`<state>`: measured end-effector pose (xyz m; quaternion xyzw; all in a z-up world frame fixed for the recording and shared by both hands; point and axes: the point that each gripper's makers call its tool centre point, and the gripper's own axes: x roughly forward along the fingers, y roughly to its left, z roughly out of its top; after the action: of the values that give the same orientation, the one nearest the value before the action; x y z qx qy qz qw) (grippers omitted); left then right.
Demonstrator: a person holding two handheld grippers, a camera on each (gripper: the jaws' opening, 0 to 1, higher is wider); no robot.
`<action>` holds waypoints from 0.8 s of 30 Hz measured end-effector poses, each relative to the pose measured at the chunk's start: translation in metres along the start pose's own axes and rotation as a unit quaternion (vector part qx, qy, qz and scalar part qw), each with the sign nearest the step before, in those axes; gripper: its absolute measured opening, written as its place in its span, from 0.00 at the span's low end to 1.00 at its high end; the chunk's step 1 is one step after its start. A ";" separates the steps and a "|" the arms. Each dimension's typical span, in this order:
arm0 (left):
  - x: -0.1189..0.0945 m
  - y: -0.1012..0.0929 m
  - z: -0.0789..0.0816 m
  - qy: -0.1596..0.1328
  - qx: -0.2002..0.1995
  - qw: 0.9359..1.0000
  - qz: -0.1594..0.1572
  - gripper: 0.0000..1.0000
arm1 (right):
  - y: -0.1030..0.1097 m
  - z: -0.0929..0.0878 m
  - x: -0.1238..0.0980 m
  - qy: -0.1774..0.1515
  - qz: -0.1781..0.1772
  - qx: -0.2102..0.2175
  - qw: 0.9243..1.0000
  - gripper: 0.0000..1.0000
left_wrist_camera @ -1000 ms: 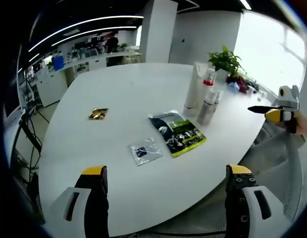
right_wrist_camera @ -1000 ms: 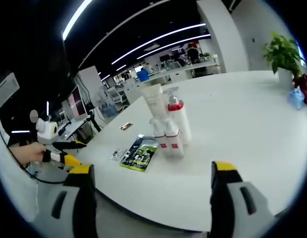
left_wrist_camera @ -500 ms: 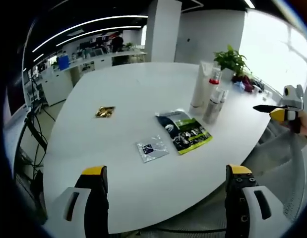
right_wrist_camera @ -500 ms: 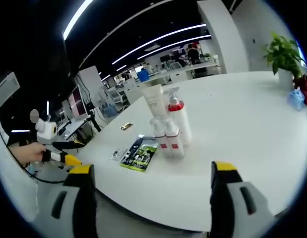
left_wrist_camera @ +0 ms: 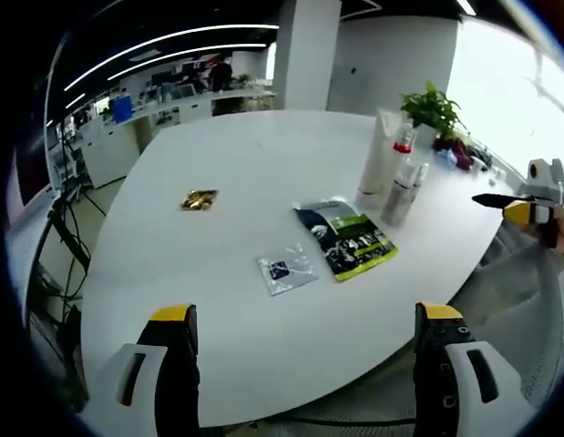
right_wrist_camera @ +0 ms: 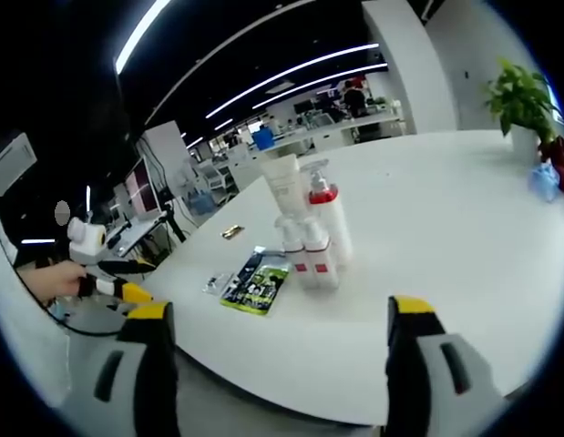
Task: Arrange the skincare products in the storage area until every visible bottle or jar stands upright without overlapping.
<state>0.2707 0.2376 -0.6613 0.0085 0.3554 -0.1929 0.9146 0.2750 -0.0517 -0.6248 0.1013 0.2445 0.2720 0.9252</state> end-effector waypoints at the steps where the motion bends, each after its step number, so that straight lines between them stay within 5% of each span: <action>1: 0.001 0.001 0.000 0.001 0.000 1.000 0.001 0.97 | 0.000 0.000 0.000 0.001 0.000 0.000 1.000 0.97; 24: 0.025 0.032 0.017 0.013 -0.006 1.000 0.019 0.97 | -0.003 -0.002 0.004 0.013 -0.003 0.010 1.000 0.97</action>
<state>0.3102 0.2554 -0.6691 0.0120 0.3680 -0.1734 0.9134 0.2777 -0.0521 -0.6291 0.1063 0.2599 0.2682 0.9215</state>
